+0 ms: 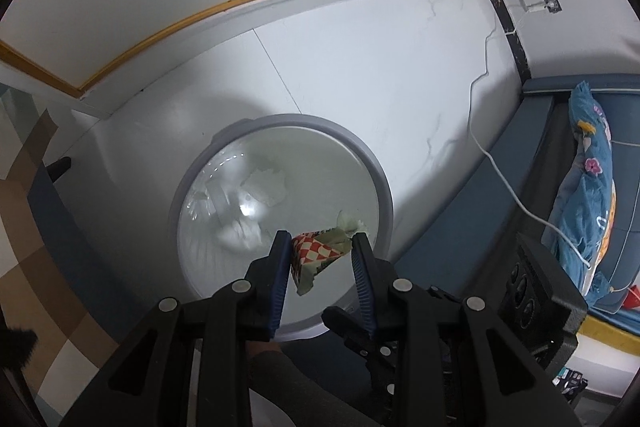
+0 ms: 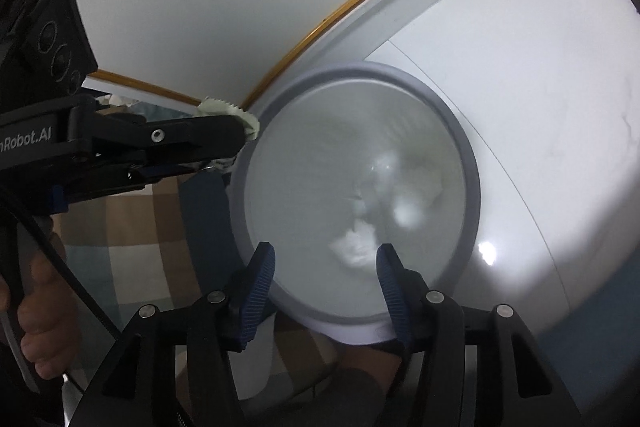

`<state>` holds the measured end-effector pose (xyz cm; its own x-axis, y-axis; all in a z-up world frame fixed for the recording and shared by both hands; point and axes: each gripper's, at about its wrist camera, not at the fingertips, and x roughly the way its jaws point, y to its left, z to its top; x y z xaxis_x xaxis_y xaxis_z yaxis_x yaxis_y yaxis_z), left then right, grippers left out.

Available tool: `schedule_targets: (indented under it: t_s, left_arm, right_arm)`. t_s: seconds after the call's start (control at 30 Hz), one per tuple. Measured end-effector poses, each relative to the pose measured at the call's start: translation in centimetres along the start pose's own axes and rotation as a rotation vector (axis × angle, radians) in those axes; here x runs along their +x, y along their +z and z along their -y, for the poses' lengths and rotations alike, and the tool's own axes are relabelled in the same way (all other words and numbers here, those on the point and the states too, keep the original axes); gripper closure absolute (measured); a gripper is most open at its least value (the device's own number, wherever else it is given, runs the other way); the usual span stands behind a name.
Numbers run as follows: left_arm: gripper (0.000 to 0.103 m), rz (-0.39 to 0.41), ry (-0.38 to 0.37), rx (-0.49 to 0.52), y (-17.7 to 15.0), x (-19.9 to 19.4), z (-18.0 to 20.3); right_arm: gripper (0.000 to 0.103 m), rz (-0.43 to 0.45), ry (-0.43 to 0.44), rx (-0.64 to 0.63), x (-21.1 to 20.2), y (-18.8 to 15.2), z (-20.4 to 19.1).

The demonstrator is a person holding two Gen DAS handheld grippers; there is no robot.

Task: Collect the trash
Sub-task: 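Open the right tool to drop the tissue while the left tool drops the wrapper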

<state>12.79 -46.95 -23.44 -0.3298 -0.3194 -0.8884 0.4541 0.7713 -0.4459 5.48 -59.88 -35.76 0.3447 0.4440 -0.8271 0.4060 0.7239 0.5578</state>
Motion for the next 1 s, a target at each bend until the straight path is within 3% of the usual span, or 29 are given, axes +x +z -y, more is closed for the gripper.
schedule_targets:
  t_s: [0.23, 0.4, 0.57, 0.8, 1.0]
  left_arm:
    - [0.075, -0.017, 0.029, -0.006, 0.0, 0.8, -0.1]
    - [0.046, -0.020, 0.052, 0.000, 0.0, 1.2, 0.2]
    - [0.045, -0.015, 0.062, 0.025, -0.4, 0.8, 0.4]
    - [0.030, 0.101, 0.118, 0.080, -1.8, -2.3, 1.5]
    - [0.030, 0.237, 0.223, 0.164, -4.5, -6.3, 2.1]
  right_arm:
    - [0.046, 0.004, -0.003, 0.032, -0.8, -0.9, 0.5]
    - [0.044, 0.011, -0.002, 0.034, -1.6, -1.7, 0.9]
    - [0.042, 0.030, 0.010, 0.056, -2.4, -2.1, 0.9]
    - [0.039, 0.077, 0.005, 0.048, -4.7, -2.4, 0.7]
    - [0.034, 0.155, 0.001, 0.041, -7.7, -2.7, -0.7]
